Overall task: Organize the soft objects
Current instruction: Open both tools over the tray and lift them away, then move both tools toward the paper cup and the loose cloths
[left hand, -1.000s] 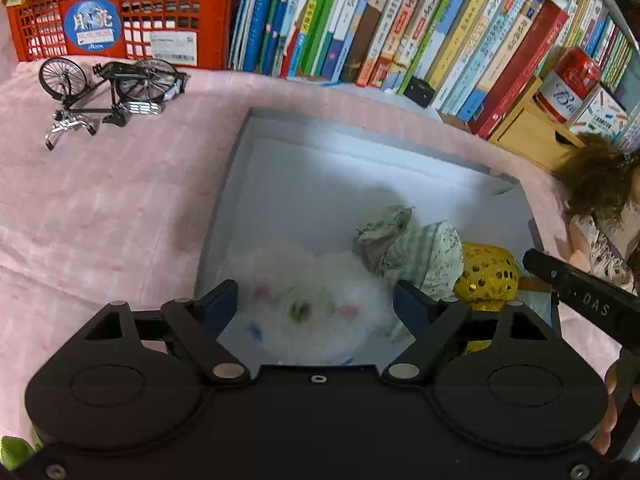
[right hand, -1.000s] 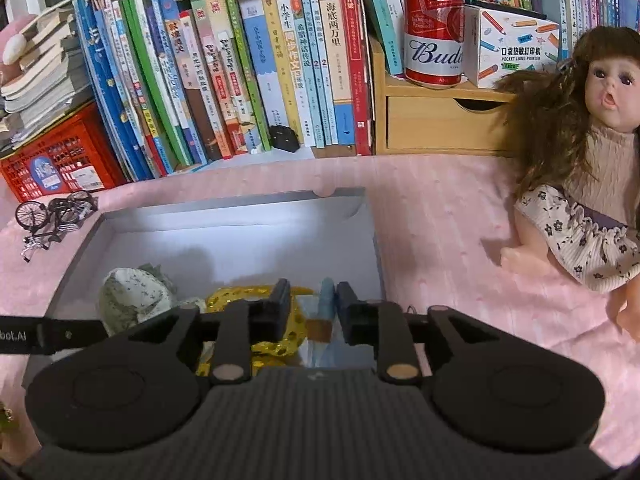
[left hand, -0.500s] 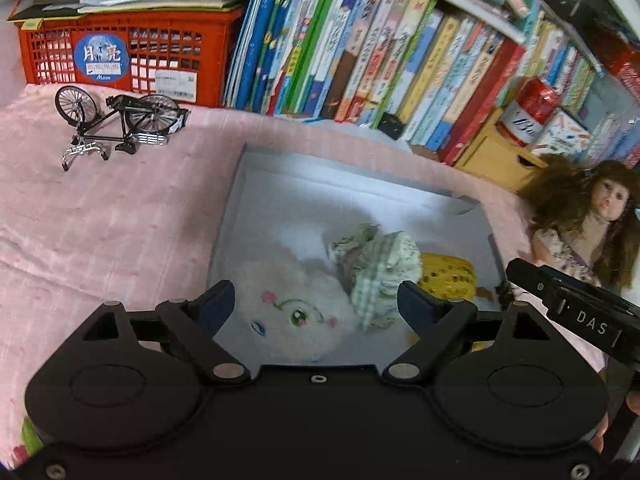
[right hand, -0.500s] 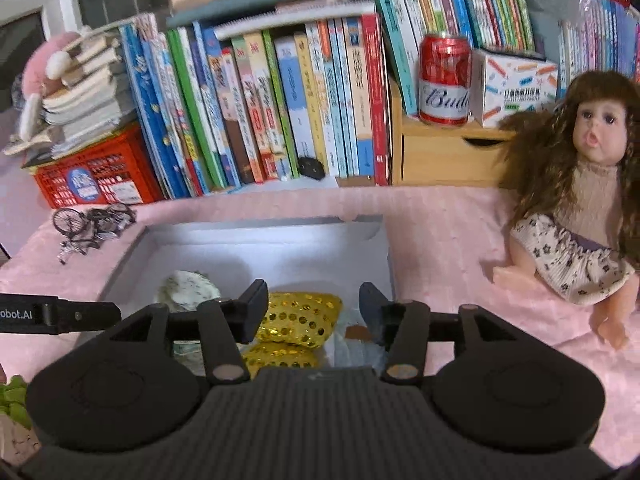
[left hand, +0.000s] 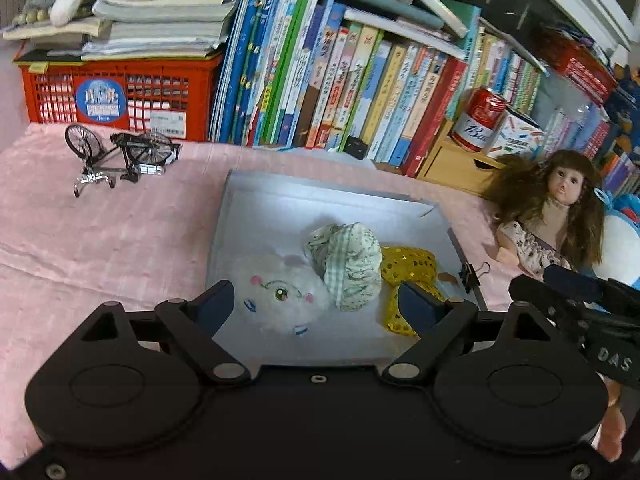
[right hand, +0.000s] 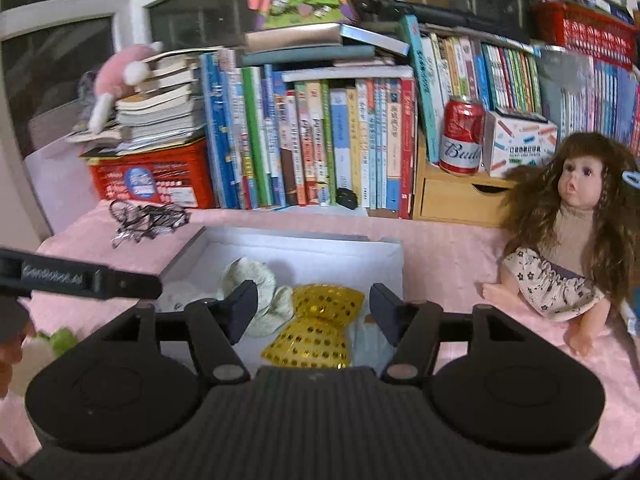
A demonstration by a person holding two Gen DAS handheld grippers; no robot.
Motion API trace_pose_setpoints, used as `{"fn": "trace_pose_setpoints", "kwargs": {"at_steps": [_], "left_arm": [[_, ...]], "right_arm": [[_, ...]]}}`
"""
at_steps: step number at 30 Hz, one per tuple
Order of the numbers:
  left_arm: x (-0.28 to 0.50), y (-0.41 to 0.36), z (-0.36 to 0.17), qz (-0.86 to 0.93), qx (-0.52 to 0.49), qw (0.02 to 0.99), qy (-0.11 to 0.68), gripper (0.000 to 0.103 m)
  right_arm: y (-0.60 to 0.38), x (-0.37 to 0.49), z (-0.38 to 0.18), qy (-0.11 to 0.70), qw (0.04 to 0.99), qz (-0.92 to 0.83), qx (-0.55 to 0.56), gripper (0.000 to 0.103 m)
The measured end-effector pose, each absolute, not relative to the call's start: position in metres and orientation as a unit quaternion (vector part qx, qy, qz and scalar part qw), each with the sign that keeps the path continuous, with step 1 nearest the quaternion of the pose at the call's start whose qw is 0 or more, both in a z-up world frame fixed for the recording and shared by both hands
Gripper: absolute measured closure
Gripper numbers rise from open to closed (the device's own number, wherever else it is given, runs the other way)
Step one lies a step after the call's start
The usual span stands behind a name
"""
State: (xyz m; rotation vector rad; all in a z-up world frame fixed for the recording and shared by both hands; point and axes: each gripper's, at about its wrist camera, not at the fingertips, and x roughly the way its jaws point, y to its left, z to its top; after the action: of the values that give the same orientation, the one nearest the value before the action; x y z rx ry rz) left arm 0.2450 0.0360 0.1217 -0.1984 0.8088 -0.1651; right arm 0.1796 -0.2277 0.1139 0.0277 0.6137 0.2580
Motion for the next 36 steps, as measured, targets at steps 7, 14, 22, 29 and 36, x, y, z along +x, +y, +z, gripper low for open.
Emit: {"fn": "trace_pose_setpoints", "kwargs": {"at_steps": [7,14,22,29,36], "left_arm": [[0.213,0.034,0.126,-0.096,-0.084,0.919,0.373,0.015],[0.179,0.033,0.131,-0.11,-0.062,0.928,0.35,0.014],[0.135,0.041,0.137,-0.128,-0.054,0.939,0.315,0.012],[0.097,0.052,0.134,-0.136,-0.055,0.943,0.3,0.01],[0.06,0.061,0.125,-0.128,-0.034,0.954,0.271,0.009]], "right_arm": [[-0.224,0.141,0.123,0.272,0.951,0.149,-0.009,0.025],[-0.22,0.109,0.127,0.248,0.954,0.166,-0.019,0.023],[-0.214,0.076,0.128,0.227,0.955,0.187,-0.029,0.022],[-0.199,0.052,0.122,0.213,0.954,0.208,-0.046,0.02],[-0.179,0.035,0.114,0.202,0.949,0.232,-0.067,0.019]]}}
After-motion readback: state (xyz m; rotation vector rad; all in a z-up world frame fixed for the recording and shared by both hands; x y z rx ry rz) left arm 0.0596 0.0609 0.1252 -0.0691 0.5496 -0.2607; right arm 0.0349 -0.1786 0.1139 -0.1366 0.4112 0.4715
